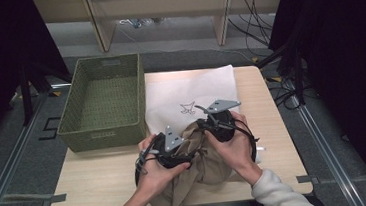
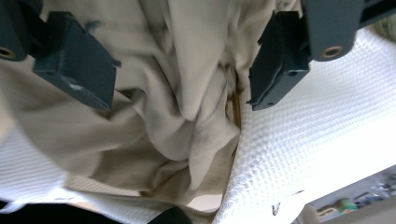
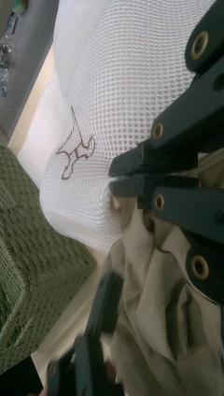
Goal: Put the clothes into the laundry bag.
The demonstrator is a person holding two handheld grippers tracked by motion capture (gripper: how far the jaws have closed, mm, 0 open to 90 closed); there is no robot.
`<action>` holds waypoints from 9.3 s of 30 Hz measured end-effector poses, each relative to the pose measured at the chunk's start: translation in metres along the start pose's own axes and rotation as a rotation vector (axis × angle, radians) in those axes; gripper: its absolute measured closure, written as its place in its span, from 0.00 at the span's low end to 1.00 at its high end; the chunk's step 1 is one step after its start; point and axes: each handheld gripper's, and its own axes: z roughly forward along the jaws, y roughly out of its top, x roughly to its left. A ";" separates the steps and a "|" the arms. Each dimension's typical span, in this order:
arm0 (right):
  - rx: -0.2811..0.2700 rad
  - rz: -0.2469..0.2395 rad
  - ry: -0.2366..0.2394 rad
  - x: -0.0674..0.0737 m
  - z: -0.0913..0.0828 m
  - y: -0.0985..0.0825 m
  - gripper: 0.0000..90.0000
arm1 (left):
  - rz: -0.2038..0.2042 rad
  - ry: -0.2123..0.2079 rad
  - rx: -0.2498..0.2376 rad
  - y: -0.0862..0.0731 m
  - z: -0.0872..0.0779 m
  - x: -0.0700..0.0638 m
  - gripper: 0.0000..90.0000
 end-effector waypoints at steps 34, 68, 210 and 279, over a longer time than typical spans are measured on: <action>0.002 -0.034 0.010 0.001 0.002 0.001 0.99 | -0.091 -0.132 0.132 -0.015 0.014 -0.010 0.92; 0.003 -0.008 0.033 0.007 0.001 0.001 0.99 | -0.129 -0.046 0.005 0.001 0.046 0.008 0.36; -0.060 0.031 0.088 0.009 -0.011 0.008 1.00 | -0.143 -0.079 0.017 0.004 0.055 -0.003 0.67; -0.104 0.028 0.094 0.021 -0.021 0.015 1.00 | -0.055 -0.131 0.015 0.017 0.032 -0.006 0.81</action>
